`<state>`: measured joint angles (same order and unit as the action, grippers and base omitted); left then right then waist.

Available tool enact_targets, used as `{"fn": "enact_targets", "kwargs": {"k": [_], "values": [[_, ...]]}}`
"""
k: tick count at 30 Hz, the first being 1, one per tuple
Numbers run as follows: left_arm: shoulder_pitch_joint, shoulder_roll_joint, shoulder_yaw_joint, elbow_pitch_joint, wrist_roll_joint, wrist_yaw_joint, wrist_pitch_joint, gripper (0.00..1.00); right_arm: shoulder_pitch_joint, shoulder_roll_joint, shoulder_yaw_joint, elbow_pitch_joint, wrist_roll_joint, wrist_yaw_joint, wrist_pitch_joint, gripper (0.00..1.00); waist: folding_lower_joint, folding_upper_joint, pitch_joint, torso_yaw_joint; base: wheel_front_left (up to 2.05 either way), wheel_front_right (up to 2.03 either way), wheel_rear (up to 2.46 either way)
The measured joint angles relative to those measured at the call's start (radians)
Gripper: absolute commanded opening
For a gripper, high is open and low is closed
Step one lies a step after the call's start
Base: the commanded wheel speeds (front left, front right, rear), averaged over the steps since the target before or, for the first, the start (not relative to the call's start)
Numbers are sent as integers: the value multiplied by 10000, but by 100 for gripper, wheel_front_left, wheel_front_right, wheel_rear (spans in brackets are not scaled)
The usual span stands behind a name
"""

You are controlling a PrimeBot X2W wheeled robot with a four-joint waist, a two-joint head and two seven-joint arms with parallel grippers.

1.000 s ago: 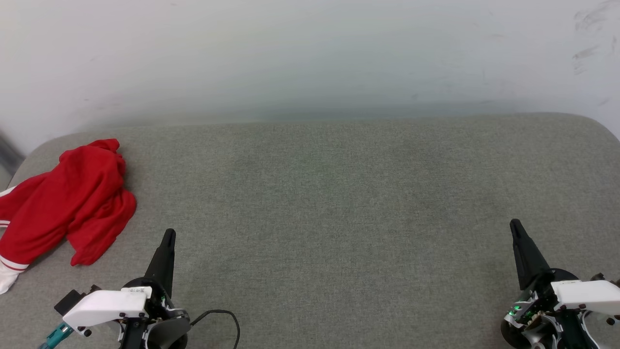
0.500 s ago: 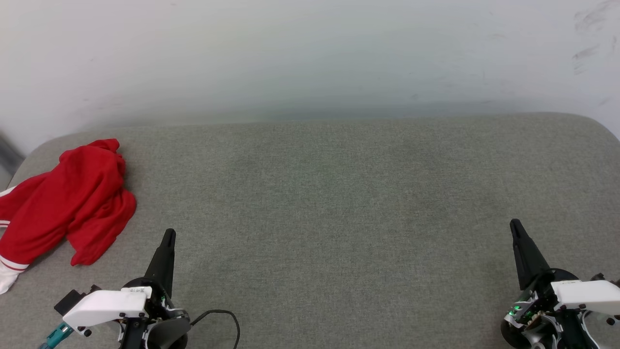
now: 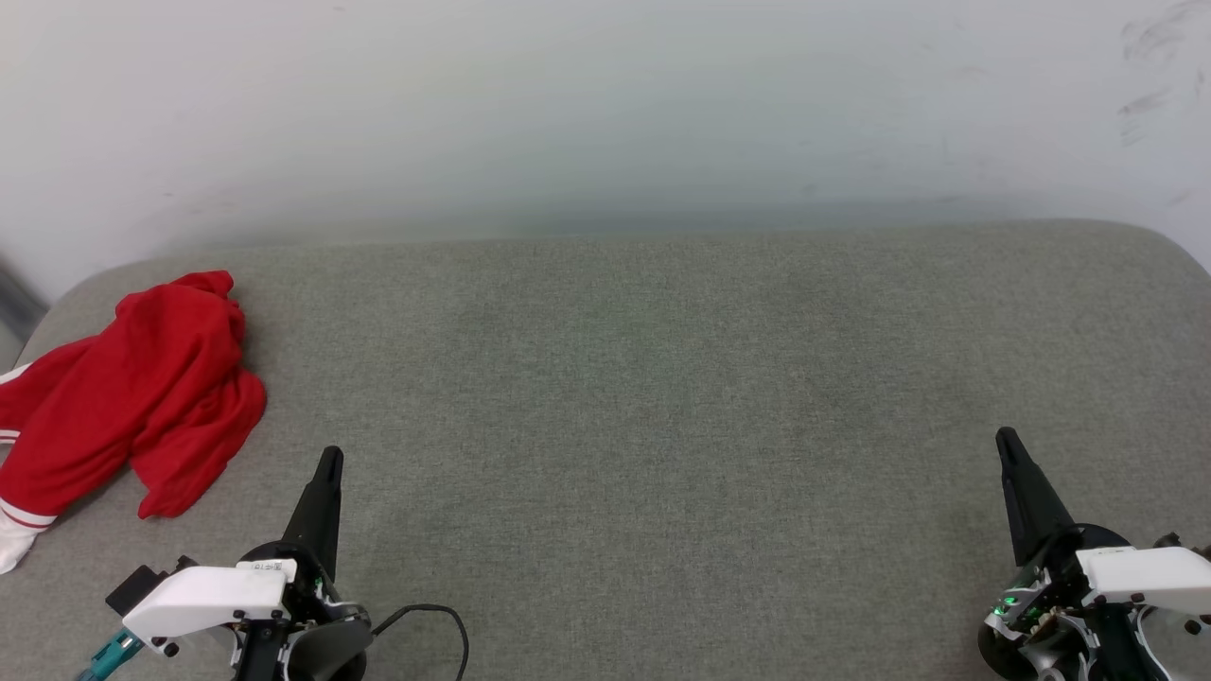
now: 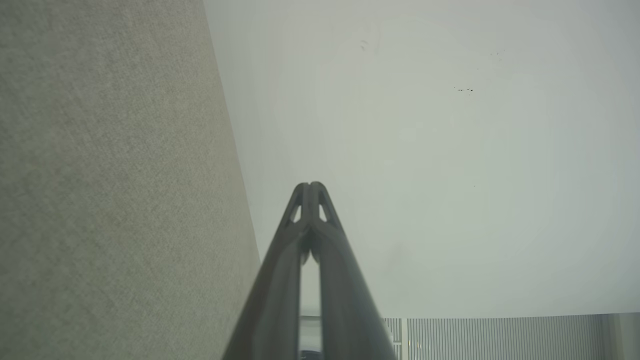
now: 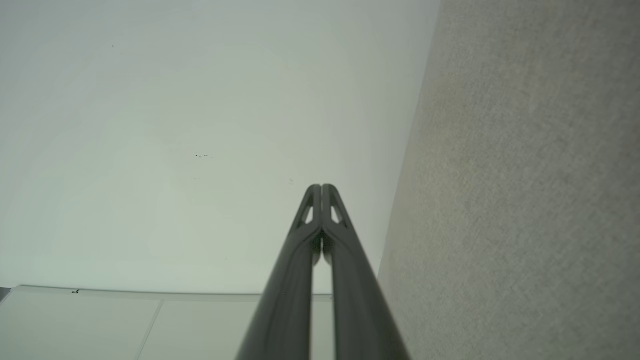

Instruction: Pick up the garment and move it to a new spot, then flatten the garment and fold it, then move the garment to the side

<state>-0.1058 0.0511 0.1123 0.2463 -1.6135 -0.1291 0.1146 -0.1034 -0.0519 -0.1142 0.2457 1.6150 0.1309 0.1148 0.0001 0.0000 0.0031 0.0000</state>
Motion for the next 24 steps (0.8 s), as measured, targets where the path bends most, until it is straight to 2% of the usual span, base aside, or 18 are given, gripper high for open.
{"fn": "enact_targets", "kwargs": {"k": [2, 3, 8, 18, 23, 24], "values": [[0, 0, 2, 0, 0, -2, 0, 0, 0, 0, 0, 0, 0, 0, 0, 0, 0, 0, 0, 0, 0, 0, 0], [12, -2, -8, 31, 0, 0, 0, 100, 15, 0, 4, 27, 4, 0, 0, 100, 0, 0, 0, 0, 0, 0, 0], [409, -42, -59, 378, 2, 2, -46, 100, 413, 4, 27, 374, 2, -2, -31, 100, 0, 0, 4, -1, 0, 0, 0], [633, -40, -125, 123, 291, 10, -533, 100, 480, 6, 316, 242, -525, -2, -529, 100, 0, 0, 18, -19, 0, 0, 0], [716, -42, -90, -65, 614, 10, -756, 100, 563, 6, 324, 138, -997, -2, -757, 100, 0, 0, 33, -23, 0, 0, 0], [817, -40, 88, -117, 1018, 10, -886, 100, 610, 6, 328, 102, -1482, -2, -886, 100, 0, 0, 36, -24, 0, 0, 0]]}}
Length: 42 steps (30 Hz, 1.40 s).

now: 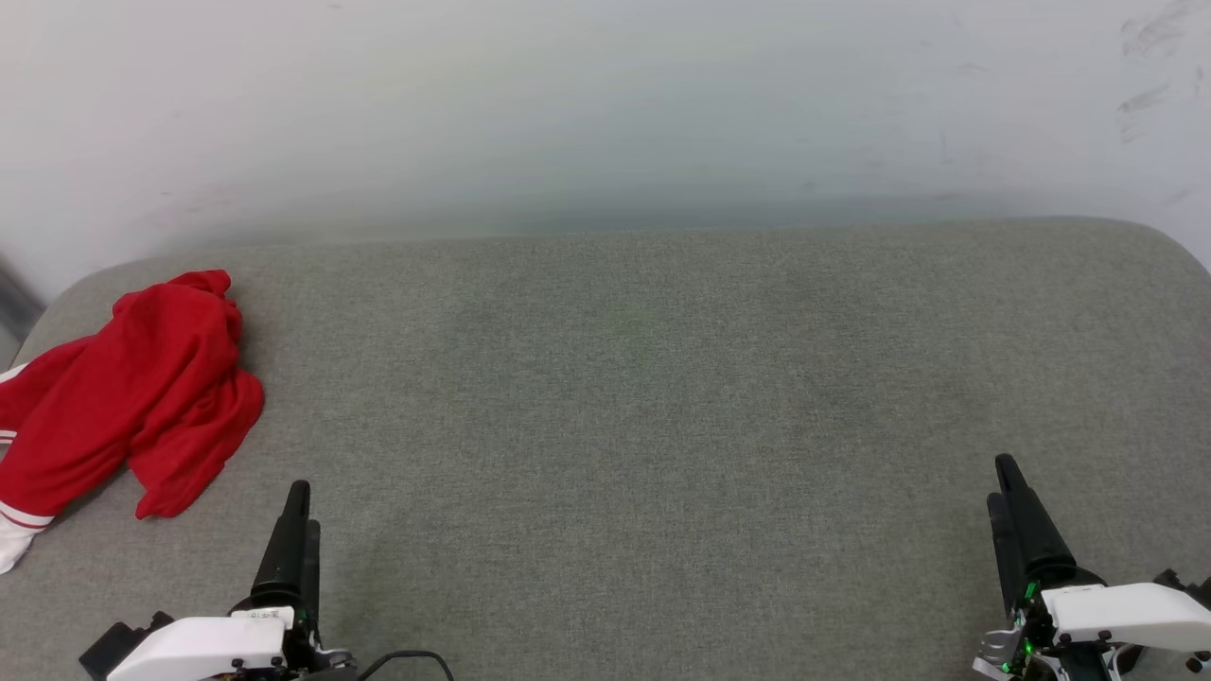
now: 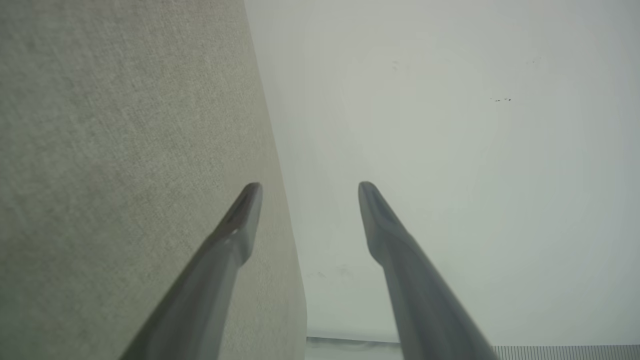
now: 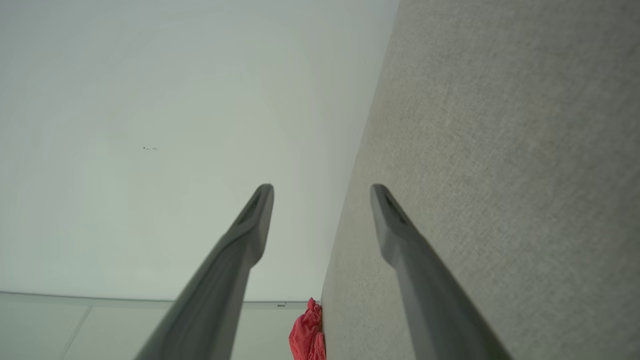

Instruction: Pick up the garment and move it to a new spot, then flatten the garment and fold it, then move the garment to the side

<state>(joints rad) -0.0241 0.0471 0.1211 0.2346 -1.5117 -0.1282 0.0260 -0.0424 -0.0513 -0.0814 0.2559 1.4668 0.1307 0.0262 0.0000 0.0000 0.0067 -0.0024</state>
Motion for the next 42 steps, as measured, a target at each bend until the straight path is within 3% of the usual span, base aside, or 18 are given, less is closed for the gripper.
{"fn": "enact_targets", "kwargs": {"k": [13, 26, 34, 41, 42], "values": [[155, -10, 786, -424, 1592, 0, -516, 100, 5, 2, -52, -500, -2727, 0, -522, 100, 0, 0, -7, -11, 0, 0, 0], [251, -2, 1220, -1490, 4391, 136, -978, 100, 3, 2, 107, -1657, -6334, 0, -978, 100, 0, 0, 25, -50, 0, 0, 0], [422, 4, 533, -2617, 6479, 546, -1206, 100, 3, 4, 548, -2268, -8404, 0, -1220, 100, 0, 0, 87, -92, 0, 0, 0], [613, 8, -464, -3152, 8694, 970, -1427, 100, 4, 4, 631, -2468, -9864, 0, -1430, 100, 0, 0, 130, -123, 0, 0, 0], [664, 8, -840, -3202, 9411, 1074, -1509, 100, 8, 2, 692, -2466, -10410, 0, -1503, 100, 0, 0, 141, -138, 0, 0, 0]]}}
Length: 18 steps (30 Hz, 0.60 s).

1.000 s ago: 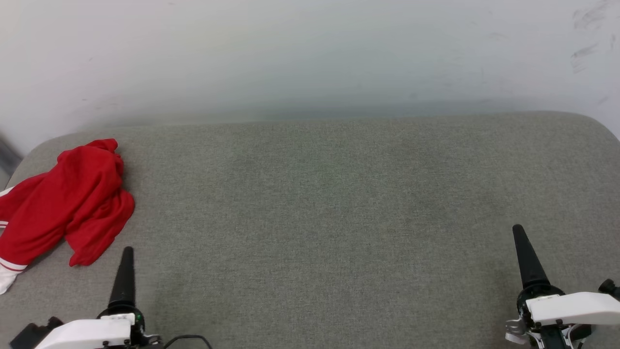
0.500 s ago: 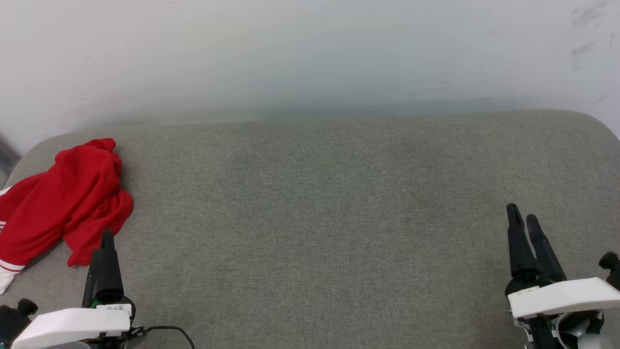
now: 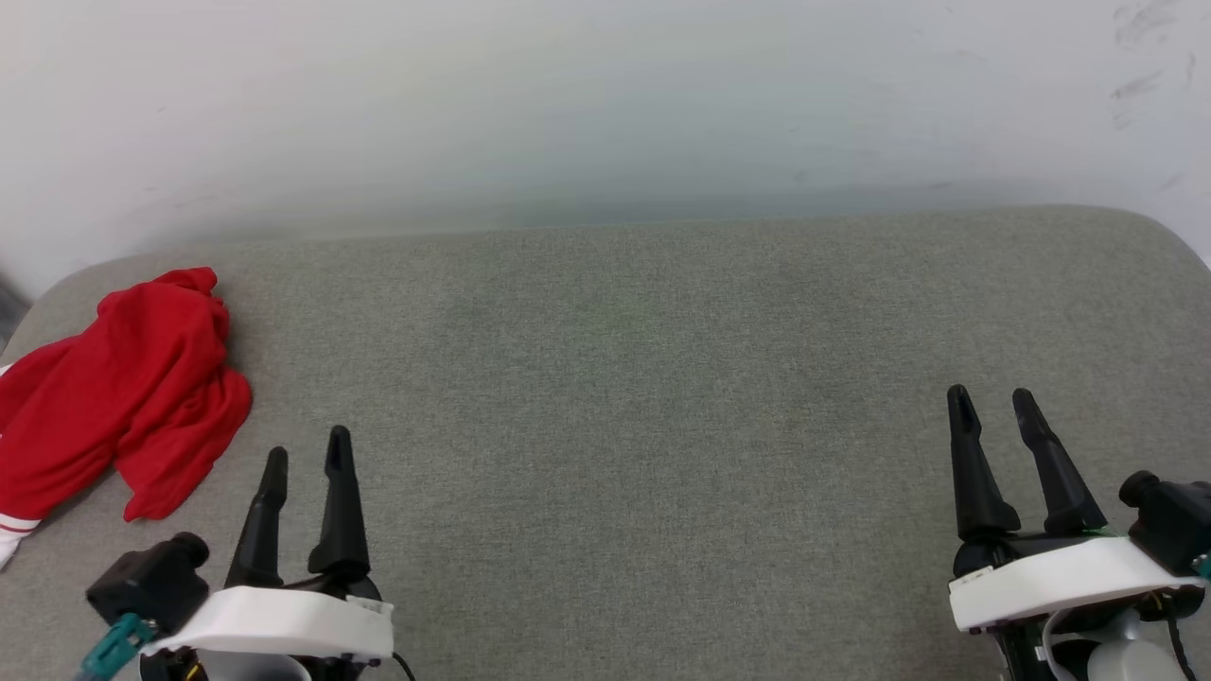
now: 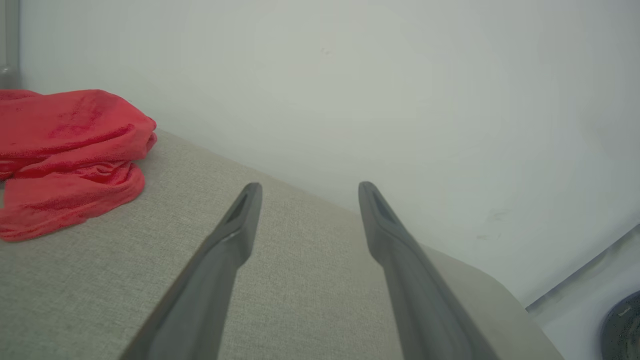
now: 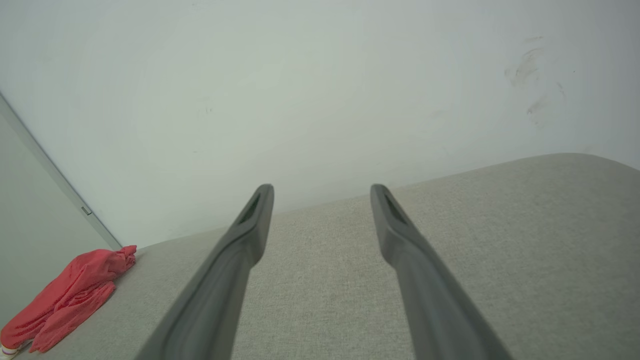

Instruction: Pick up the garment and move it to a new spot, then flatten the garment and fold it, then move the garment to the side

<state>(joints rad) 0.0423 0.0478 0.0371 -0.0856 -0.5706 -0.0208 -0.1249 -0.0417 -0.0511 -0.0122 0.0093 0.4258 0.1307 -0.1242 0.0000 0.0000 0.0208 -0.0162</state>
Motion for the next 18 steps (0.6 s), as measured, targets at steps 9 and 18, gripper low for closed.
{"fn": "enact_targets", "kwargs": {"k": [9, 18], "values": [[137, 577, -1139, -186, 1498, 642, -236, 100, 13, 0, 180, -40, -1312, 0, -253, 100, 0, 0, -5, -59, 0, 0, 0], [153, 1317, -2293, -29, 2545, 1967, -462, 100, 25, 0, 261, -12, -2439, 0, -472, 100, 0, 0, -29, -145, 0, 0, 0]]}}
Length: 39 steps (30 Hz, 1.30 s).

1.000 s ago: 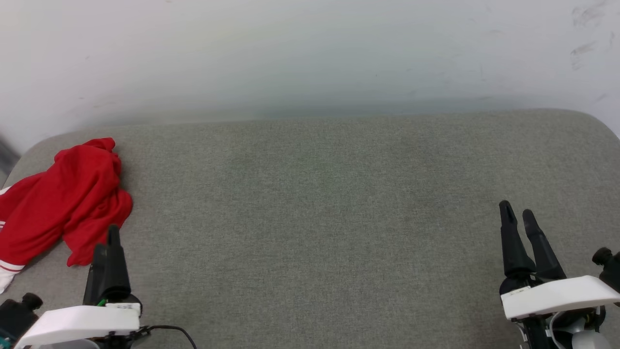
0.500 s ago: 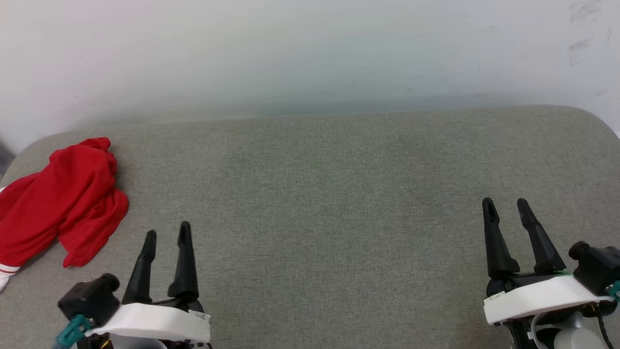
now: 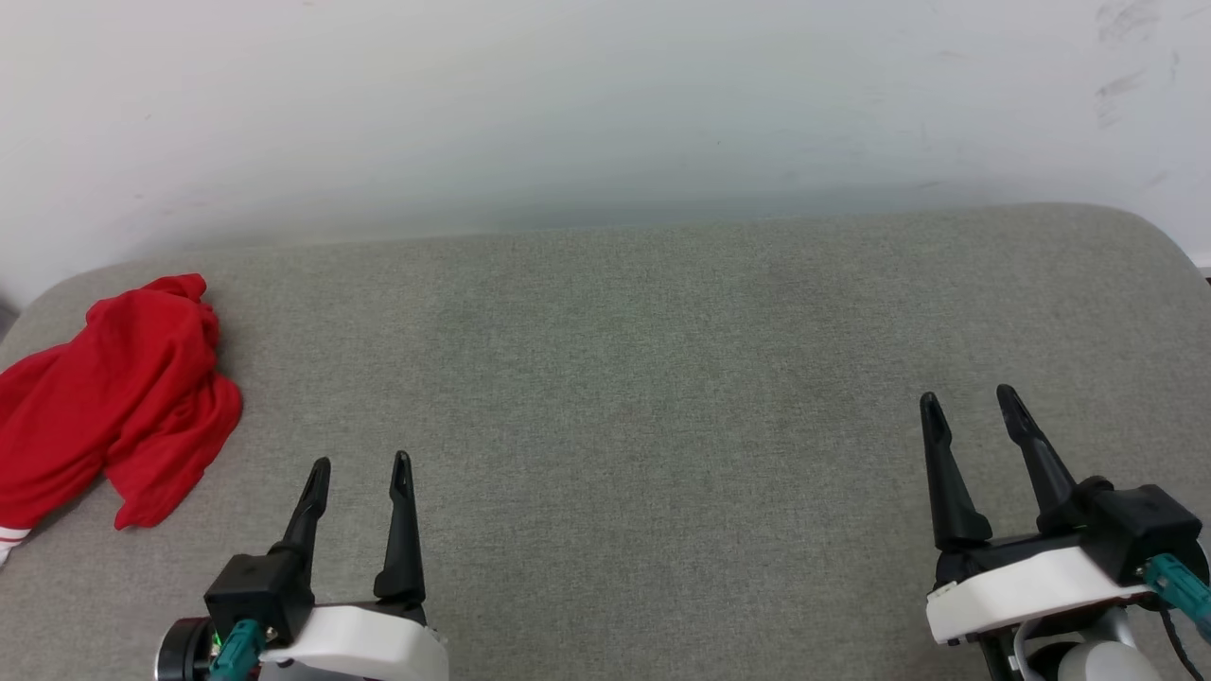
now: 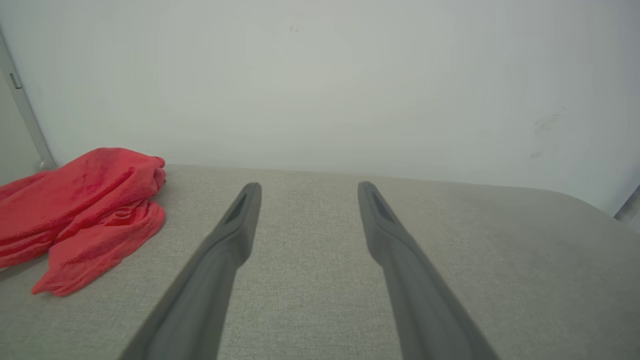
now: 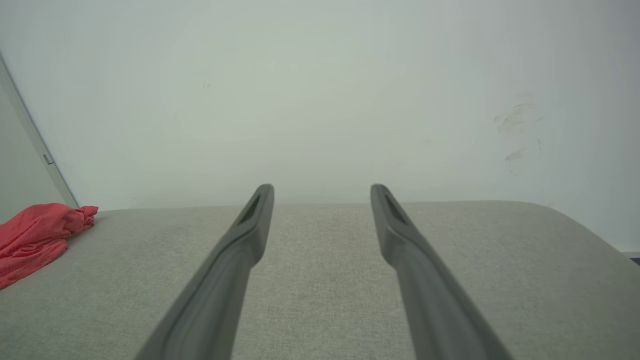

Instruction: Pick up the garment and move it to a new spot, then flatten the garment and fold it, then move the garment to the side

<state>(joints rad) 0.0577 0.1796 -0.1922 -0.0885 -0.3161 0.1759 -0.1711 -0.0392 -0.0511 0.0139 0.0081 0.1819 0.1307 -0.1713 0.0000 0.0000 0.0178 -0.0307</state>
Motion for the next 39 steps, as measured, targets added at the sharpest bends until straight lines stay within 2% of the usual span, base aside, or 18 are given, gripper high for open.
{"fn": "enact_targets", "kwargs": {"k": [9, 16, 20, 23, 30, 34, 39], "values": [[-1, 443, -784, 90, 495, 723, -190, 100, 1, 0, 234, 136, -1011, 0, -219, 100, 0, 0, -10, -80, 0, 0, 0], [12, 372, -832, 144, 487, 685, -349, 100, 1, 0, 424, 155, -1569, 0, -355, 100, 0, 0, -2, -103, 0, 0, 0], [132, 221, -608, -15, 533, 307, -441, 100, 35, -2, 372, 159, -1030, 0, -430, 100, 0, 0, 12, -110, 0, 0, 0], [275, -169, -201, -67, 462, 17, -516, 100, 51, 0, 408, 171, -721, 4, -497, 100, 0, 0, 12, -114, 0, 0, 0], [546, -796, 744, 148, 629, -1220, -627, 100, 191, -2, 343, 606, 253, 2, -639, 100, 0, 1, 12, -148, 0, 0, 0], [640, -1028, 1099, 431, 961, -1764, -711, 100, 190, -2, 364, 894, 491, 2, -708, 100, 0, 0, 13, -184, 0, 0, 0], [748, -1204, 1354, 844, 1467, -2125, -796, 100, 178, -2, 412, 1049, 276, 2, -798, 100, 0, 0, 17, -222, 0, 0, 0]]}}
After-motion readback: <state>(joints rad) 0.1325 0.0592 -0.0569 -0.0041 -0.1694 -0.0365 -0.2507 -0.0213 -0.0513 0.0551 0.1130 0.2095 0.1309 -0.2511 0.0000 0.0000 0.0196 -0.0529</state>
